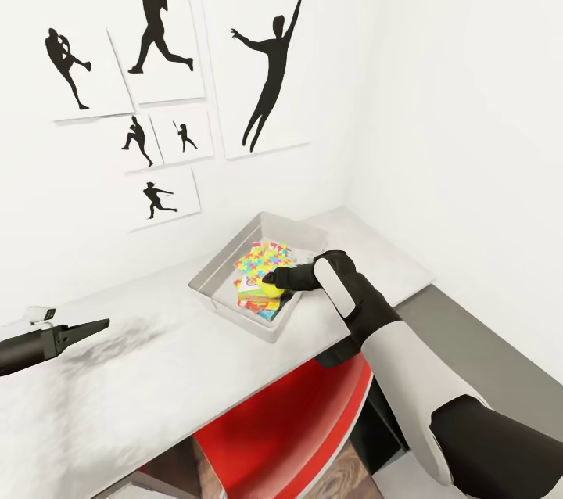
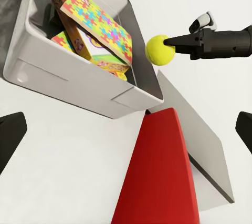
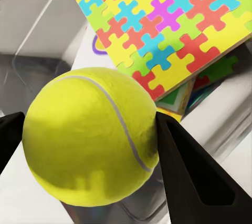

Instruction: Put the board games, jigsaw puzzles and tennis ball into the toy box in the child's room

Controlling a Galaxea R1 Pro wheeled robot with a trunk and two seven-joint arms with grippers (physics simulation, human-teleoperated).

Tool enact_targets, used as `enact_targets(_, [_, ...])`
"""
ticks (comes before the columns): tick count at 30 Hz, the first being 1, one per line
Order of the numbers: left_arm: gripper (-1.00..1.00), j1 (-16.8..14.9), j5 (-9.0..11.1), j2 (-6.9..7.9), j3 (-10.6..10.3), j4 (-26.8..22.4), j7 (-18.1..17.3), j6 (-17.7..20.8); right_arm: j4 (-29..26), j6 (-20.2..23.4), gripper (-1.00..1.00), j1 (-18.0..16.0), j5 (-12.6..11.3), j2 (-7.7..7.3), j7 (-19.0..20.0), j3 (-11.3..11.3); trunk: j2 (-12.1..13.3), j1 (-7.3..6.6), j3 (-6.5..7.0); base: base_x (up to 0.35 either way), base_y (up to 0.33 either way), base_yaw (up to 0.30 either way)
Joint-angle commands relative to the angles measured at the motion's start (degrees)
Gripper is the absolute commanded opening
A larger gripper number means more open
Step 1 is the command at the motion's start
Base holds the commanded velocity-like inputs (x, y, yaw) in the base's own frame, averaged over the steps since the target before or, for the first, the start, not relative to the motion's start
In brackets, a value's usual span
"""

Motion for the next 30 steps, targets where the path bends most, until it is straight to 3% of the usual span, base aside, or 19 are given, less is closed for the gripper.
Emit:
enact_targets(1, [1.0, -0.1, 0.0, 0.02, 0.0, 0.0, -0.2, 0.6, 0.0, 0.1, -1.0, -0.1, -0.8, 0.0, -0.6, 0.1, -0.1, 0.03, -0.11, -0.006, 0.008, 0.0])
enact_targets(30, [1.0, 0.0, 0.1, 0.72, 0.0, 0.0, -0.2, 0.6, 0.0, 0.0, -1.0, -0.1, -0.6, 0.0, -0.6, 0.1, -0.1, 0.03, -1.59, -0.019, 0.018, 0.0])
